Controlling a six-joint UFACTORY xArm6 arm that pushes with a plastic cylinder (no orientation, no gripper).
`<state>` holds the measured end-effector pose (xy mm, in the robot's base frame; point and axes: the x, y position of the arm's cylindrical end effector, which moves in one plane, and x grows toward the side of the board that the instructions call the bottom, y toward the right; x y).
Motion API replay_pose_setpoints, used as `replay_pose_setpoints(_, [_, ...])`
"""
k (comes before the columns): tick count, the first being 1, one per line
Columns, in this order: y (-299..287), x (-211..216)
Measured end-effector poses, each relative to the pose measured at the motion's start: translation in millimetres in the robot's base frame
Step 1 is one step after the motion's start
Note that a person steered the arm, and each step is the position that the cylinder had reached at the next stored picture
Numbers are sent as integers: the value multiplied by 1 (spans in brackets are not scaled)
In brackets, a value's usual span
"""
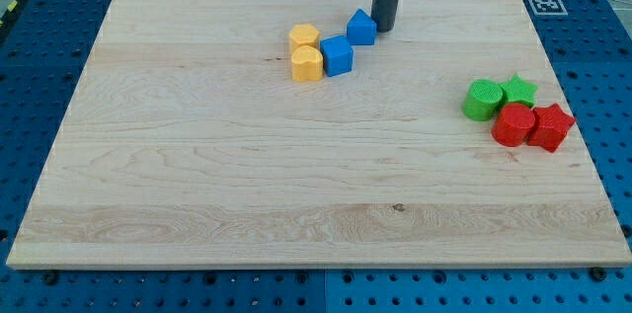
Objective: Push the green circle into the group of blocks
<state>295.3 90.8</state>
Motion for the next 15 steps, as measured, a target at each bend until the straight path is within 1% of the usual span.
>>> replay_pose_setpoints(1, [1, -2])
replay_pose_setpoints(3, [-20, -1])
replay_pose_setpoints(5, [-26, -7])
replay_pose_setpoints(7, [-58, -4])
replay_pose_setpoints(8, [-61, -4])
replay_pose_setpoints(10, [-16, -1])
replay_pose_setpoints(11, [-25, 14])
replay_pose_setpoints(13, [-49, 20])
replay_pose_setpoints(14, [-46, 20])
replay_pose_setpoints(15, [17, 18])
